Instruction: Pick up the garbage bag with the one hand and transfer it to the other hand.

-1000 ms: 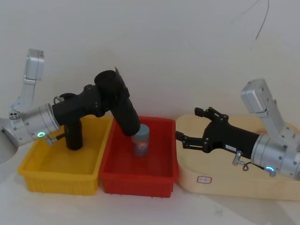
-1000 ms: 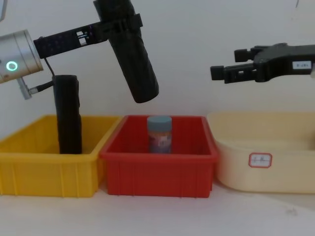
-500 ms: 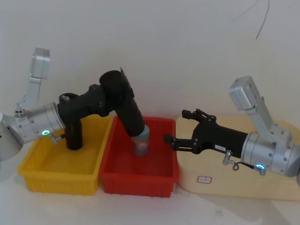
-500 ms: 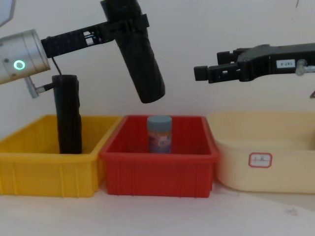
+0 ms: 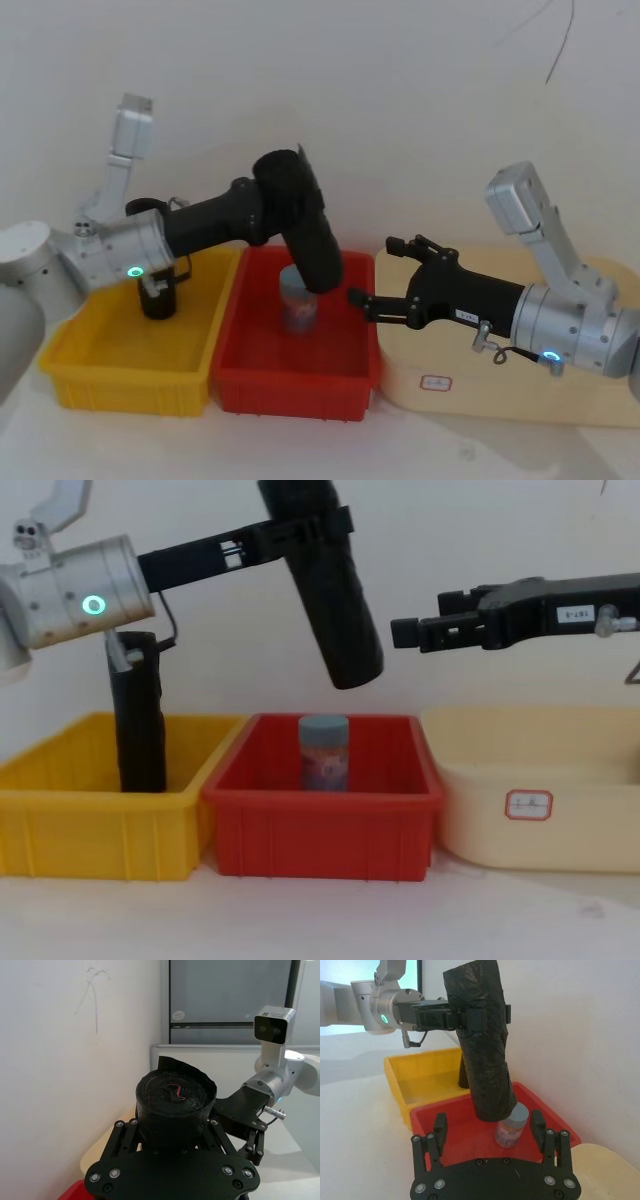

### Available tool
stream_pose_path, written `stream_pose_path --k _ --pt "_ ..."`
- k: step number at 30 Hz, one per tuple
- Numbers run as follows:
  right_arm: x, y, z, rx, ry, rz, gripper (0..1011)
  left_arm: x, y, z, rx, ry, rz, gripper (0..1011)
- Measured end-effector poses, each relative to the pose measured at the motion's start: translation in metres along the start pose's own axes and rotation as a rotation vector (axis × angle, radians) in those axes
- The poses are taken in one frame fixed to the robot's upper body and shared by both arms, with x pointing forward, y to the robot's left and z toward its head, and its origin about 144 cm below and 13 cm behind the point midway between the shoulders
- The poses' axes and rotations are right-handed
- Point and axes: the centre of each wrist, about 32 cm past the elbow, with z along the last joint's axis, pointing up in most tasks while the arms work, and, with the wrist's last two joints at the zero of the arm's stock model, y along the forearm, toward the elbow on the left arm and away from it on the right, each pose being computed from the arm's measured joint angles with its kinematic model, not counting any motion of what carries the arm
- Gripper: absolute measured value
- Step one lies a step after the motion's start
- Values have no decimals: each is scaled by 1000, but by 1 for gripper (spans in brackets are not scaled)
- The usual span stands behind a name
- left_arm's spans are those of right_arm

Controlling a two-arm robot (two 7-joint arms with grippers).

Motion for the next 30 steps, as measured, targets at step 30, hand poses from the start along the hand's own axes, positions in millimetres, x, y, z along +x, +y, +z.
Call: stream_pose_path --k 30 --pt "-3 1 -12 -11 -15 -74 1000 2 -35 0 12 10 -85 433"
